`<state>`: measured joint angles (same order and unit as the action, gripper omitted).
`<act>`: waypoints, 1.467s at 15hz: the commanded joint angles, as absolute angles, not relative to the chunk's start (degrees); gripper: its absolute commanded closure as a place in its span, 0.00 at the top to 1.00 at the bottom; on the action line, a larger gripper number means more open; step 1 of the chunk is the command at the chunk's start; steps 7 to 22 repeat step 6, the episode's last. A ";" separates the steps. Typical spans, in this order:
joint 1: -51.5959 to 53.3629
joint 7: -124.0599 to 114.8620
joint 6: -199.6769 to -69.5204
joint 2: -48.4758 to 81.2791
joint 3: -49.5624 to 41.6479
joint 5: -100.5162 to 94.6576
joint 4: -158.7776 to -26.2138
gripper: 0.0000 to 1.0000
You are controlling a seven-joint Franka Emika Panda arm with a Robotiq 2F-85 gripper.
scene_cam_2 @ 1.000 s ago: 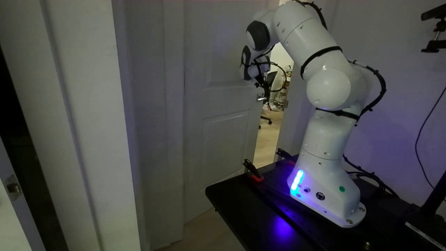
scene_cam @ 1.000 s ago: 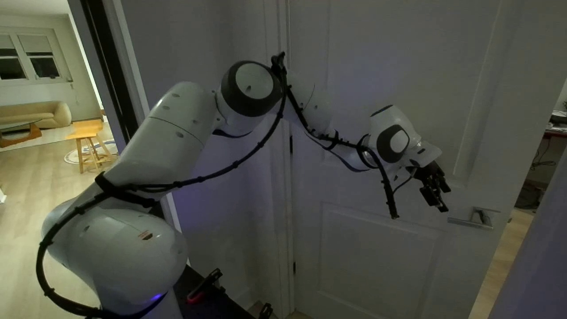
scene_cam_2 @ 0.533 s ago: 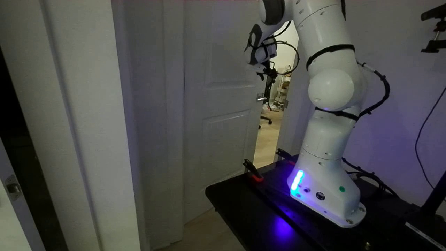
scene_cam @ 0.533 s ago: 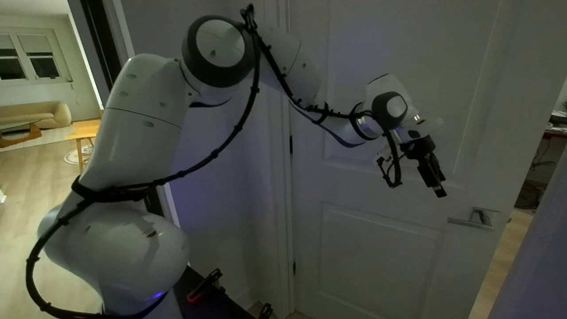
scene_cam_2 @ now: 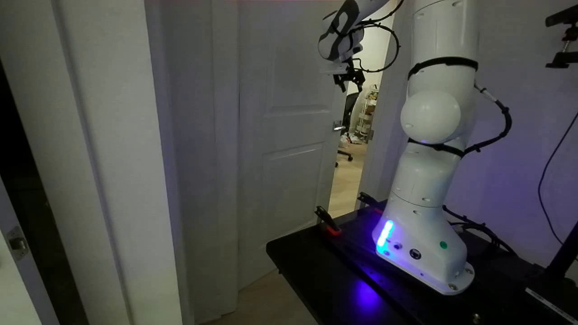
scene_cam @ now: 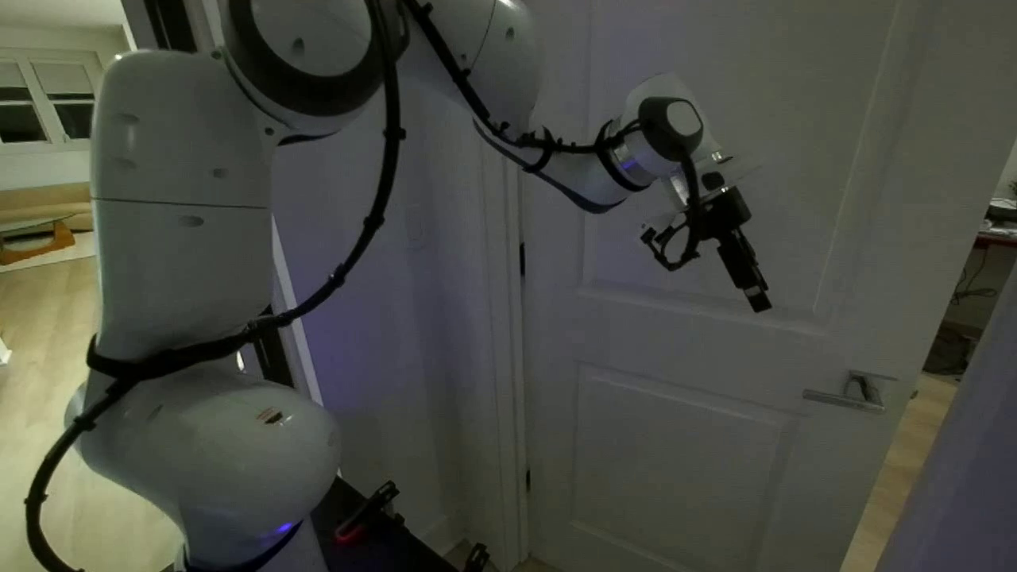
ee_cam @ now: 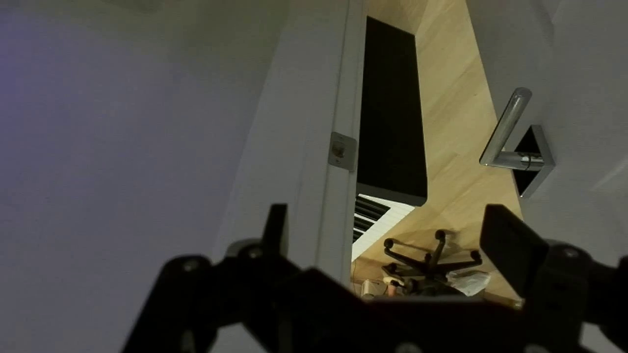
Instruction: Open the door
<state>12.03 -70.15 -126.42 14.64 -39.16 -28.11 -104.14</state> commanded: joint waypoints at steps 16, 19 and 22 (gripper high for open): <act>6.01 -71.07 -124.96 11.53 -31.97 -30.33 -105.39 1.00; 6.01 -71.07 -124.96 11.53 -31.97 -30.33 -105.39 1.00; 6.01 -71.07 -124.96 11.53 -31.97 -30.33 -105.39 1.00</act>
